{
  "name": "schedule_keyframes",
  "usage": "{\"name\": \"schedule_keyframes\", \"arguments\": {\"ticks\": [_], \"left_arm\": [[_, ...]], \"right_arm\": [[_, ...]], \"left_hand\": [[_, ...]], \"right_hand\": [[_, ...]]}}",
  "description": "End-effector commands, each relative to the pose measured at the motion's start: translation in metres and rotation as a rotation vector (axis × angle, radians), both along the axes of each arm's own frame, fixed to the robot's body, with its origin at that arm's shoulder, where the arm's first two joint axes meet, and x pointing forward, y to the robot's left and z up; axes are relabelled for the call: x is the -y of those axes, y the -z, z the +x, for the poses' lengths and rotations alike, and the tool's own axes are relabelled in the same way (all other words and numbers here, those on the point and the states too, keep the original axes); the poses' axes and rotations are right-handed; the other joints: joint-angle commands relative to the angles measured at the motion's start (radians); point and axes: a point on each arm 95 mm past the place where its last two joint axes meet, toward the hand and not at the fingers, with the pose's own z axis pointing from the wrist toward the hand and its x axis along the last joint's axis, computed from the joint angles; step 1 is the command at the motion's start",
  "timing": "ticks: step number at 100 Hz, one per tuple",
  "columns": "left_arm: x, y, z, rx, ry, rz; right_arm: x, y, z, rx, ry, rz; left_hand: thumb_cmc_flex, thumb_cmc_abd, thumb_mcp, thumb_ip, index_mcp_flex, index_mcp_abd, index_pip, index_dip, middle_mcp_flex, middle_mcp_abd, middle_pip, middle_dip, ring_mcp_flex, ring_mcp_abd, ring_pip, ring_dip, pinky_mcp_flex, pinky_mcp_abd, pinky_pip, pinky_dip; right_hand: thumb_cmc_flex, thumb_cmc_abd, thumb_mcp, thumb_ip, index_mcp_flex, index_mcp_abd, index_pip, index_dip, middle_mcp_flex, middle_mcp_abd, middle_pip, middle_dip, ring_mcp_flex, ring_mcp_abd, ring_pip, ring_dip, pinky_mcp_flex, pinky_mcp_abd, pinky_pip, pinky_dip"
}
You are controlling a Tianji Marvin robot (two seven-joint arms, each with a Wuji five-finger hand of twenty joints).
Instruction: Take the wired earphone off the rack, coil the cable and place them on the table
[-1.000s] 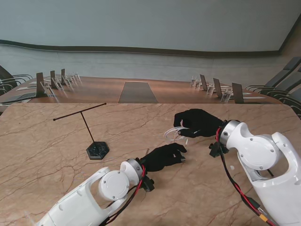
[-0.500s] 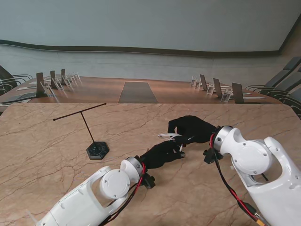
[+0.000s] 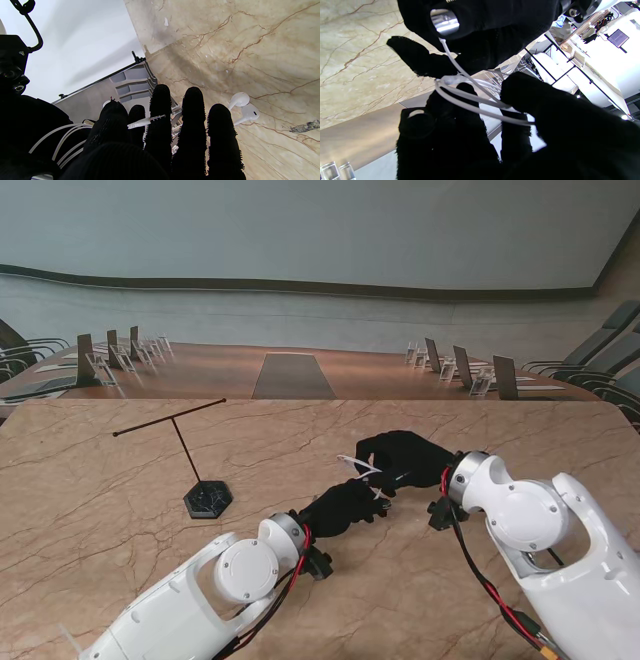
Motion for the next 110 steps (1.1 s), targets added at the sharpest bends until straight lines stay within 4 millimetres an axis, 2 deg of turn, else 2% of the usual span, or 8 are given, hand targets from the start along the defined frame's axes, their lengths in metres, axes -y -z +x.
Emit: {"name": "schedule_keyframes", "arguments": {"ticks": [1,11,25,36,55,72,87,110], "left_arm": [[0.002,-0.001,-0.0013,-0.001,-0.006,-0.007],[0.0007,-0.0009,-0.0007,0.009,-0.016,-0.004],[-0.002,0.0007,-0.0014,-0.002,-0.018,-0.009],[-0.003,0.0015,-0.0013,-0.002,-0.019,-0.005],[-0.0036,0.0019,-0.001,0.006,-0.015,0.012],[-0.0045,0.0027,-0.0005,0.018,-0.017,0.021],[-0.0058,0.0043,-0.0007,0.021,-0.019,0.028],[-0.0075,0.0063,-0.002,0.009,-0.003,0.048]], "right_arm": [[-0.001,0.0025,-0.0025,-0.007,-0.002,-0.005],[-0.0003,0.0038,-0.0029,-0.014,0.0,-0.006],[0.0008,0.0057,-0.0037,-0.016,0.003,-0.014],[0.0014,0.0068,-0.0038,-0.018,0.006,-0.016],[0.0021,0.0081,-0.0038,-0.022,0.009,-0.017],[0.0034,0.0079,-0.0034,-0.019,0.01,-0.018],[0.0051,0.0059,-0.0027,-0.01,0.01,-0.018],[0.0065,0.0027,-0.0009,0.002,0.006,-0.016]], "left_hand": [[0.077,0.034,-0.014,0.008,-0.006,-0.035,0.04,0.003,0.039,-0.037,0.031,0.018,0.032,0.008,0.022,0.02,0.017,0.014,0.049,0.018],[0.095,0.024,-0.015,0.011,0.004,-0.034,0.058,-0.009,0.076,-0.045,0.027,0.012,0.066,0.013,0.021,0.012,0.045,0.023,0.066,0.016],[0.031,0.005,-0.025,0.009,0.014,-0.037,0.031,-0.049,0.062,-0.012,-0.017,-0.017,0.047,0.024,-0.008,-0.009,0.023,0.022,0.05,-0.001],[0.084,0.023,-0.008,0.01,0.033,-0.039,0.035,-0.036,0.084,-0.022,-0.011,-0.017,0.067,0.021,0.0,-0.012,0.039,0.028,0.061,-0.001],[0.153,0.009,0.026,0.034,0.024,-0.065,0.163,0.068,0.113,-0.041,0.025,-0.002,0.11,0.024,0.023,-0.007,0.086,0.034,0.087,0.0],[0.153,-0.009,0.069,0.027,0.04,-0.128,0.264,0.178,0.151,-0.043,0.058,0.018,0.162,0.037,0.052,0.006,0.134,0.049,0.125,0.011],[0.153,-0.018,0.07,0.025,0.068,-0.167,0.259,0.274,0.174,-0.052,0.056,0.025,0.178,0.037,0.048,0.003,0.147,0.054,0.129,0.009],[0.153,-0.012,0.064,0.025,0.076,-0.187,0.234,0.379,0.173,-0.063,0.069,0.052,0.173,0.03,0.053,0.017,0.136,0.046,0.123,0.006]], "right_hand": [[0.108,0.094,0.057,0.063,0.057,-0.086,0.144,0.016,0.005,0.128,0.004,0.01,0.036,0.117,0.075,-0.003,0.039,-0.064,0.049,-0.011],[0.111,0.094,0.058,0.063,0.057,-0.085,0.144,0.015,0.005,0.129,0.003,0.009,0.034,0.118,0.074,-0.003,0.035,-0.064,0.048,-0.012],[0.111,0.093,0.058,0.062,0.057,-0.085,0.144,0.015,0.006,0.127,0.005,0.009,0.034,0.116,0.075,-0.003,0.035,-0.064,0.05,-0.011],[0.111,0.092,0.058,0.062,0.058,-0.084,0.144,0.015,0.005,0.126,0.005,0.009,0.034,0.116,0.074,-0.003,0.035,-0.064,0.05,-0.012],[0.111,0.09,0.06,0.062,0.062,-0.084,0.143,0.015,0.005,0.125,0.006,0.009,0.033,0.117,0.075,-0.003,0.035,-0.064,0.05,-0.012],[0.111,0.09,0.062,0.062,0.062,-0.084,0.143,0.015,0.005,0.124,0.007,0.009,0.033,0.117,0.075,-0.003,0.033,-0.064,0.049,-0.012],[0.109,0.09,0.062,0.062,0.061,-0.084,0.143,0.015,0.004,0.123,0.007,0.008,0.031,0.116,0.074,-0.003,0.031,-0.065,0.048,-0.012],[0.106,0.09,0.063,0.062,0.059,-0.088,0.144,0.018,-0.001,0.119,0.008,0.007,0.024,0.113,0.071,-0.003,0.02,-0.07,0.045,-0.011]]}}
